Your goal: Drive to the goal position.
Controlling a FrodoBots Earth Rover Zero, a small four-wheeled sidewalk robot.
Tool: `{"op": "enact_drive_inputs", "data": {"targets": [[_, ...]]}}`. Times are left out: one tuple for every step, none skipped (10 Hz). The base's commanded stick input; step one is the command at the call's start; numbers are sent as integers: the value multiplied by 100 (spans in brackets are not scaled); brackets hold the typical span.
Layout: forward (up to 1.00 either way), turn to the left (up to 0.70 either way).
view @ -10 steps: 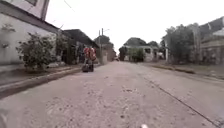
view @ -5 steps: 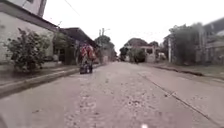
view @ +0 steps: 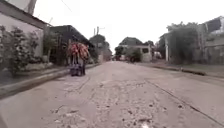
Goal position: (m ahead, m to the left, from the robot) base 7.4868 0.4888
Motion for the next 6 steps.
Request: {"op": "enact_drive_inputs", "data": {"targets": [[100, -17], [100, -2], [100, 0], [100, 0], [100, 0], [100, -8]]}}
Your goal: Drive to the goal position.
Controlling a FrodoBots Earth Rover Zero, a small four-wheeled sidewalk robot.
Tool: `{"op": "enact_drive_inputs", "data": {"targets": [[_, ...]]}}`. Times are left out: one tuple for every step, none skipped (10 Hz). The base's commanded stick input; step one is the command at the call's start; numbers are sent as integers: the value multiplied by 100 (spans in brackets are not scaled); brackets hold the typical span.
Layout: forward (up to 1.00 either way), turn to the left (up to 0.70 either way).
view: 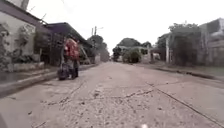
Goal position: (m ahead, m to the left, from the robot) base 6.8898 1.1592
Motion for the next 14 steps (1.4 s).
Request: {"op": "enact_drive_inputs", "data": {"targets": [[100, -34], [100, -13], [100, 0], [100, 0], [100, 0], [100, 0], [100, 0], [100, 0], [100, 0], [100, -1], [100, -4], [100, -36], [100, -18], [100, 0]]}}
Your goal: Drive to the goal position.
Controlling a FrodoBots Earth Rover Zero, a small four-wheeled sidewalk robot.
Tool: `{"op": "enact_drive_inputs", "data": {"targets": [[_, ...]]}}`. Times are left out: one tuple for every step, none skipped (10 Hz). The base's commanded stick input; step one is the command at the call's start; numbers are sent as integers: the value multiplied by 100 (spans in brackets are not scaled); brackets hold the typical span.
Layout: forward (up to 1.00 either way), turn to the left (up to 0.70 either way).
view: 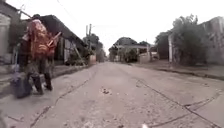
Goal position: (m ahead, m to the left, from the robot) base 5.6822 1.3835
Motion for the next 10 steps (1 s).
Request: {"op": "enact_drive_inputs", "data": {"targets": [[100, 0], [100, 0], [100, 0], [100, 0], [100, 0], [100, 0], [100, 0], [100, 0], [100, 0], [100, 0]]}}
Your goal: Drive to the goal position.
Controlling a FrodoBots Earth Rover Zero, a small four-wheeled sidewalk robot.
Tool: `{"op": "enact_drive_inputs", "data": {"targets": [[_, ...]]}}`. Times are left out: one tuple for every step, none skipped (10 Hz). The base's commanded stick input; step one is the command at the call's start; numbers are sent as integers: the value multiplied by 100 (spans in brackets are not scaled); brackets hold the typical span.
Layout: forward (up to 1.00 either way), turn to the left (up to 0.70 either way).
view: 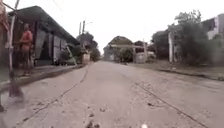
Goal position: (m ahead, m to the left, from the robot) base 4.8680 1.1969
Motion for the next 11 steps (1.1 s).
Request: {"op": "enact_drive_inputs", "data": {"targets": [[100, 0], [100, 0], [100, 1], [100, 4], [100, 12], [100, 33], [100, 40], [100, 31], [100, 2], [100, 0], [100, 0]]}}
